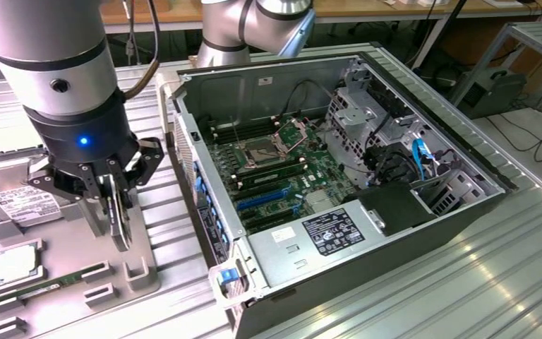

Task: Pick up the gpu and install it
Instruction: 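Pick up the gpu and move the gpu toward the slot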

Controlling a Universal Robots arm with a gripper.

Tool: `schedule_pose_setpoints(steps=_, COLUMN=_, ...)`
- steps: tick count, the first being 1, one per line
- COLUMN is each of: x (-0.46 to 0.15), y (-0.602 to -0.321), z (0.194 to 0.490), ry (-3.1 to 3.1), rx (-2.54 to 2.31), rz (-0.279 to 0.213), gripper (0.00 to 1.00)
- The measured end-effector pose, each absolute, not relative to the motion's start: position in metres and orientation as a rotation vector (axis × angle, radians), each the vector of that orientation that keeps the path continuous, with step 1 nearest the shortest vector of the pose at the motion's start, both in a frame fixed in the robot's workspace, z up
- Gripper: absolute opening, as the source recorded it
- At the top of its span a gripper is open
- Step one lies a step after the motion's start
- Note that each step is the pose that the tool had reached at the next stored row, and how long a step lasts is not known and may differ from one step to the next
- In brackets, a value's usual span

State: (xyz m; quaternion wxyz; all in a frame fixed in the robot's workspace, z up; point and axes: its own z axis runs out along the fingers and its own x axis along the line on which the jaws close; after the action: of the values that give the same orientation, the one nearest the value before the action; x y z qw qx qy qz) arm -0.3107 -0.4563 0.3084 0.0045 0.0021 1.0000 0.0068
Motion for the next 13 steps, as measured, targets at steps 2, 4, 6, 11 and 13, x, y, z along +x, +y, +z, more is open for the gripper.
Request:
schedule_pose_setpoints(steps=2, x=-0.311, y=-0.456, z=0.311, ry=3.132, rx=0.006, rz=0.021, gripper=0.28)
schedule_pose_setpoints(steps=4, x=-0.311, y=-0.456, z=0.314, ry=3.132, rx=0.007, rz=0.021, gripper=0.28)
schedule_pose_setpoints(steps=6, x=-0.311, y=-0.456, z=0.317, ry=3.133, rx=0.006, rz=0.021, gripper=0.28)
schedule_pose_setpoints(steps=11, x=-0.311, y=-0.456, z=0.324, ry=3.132, rx=0.006, rz=0.021, gripper=0.28)
schedule_pose_setpoints(steps=13, x=-0.311, y=-0.456, z=0.327, ry=3.132, rx=0.006, rz=0.021, gripper=0.28)
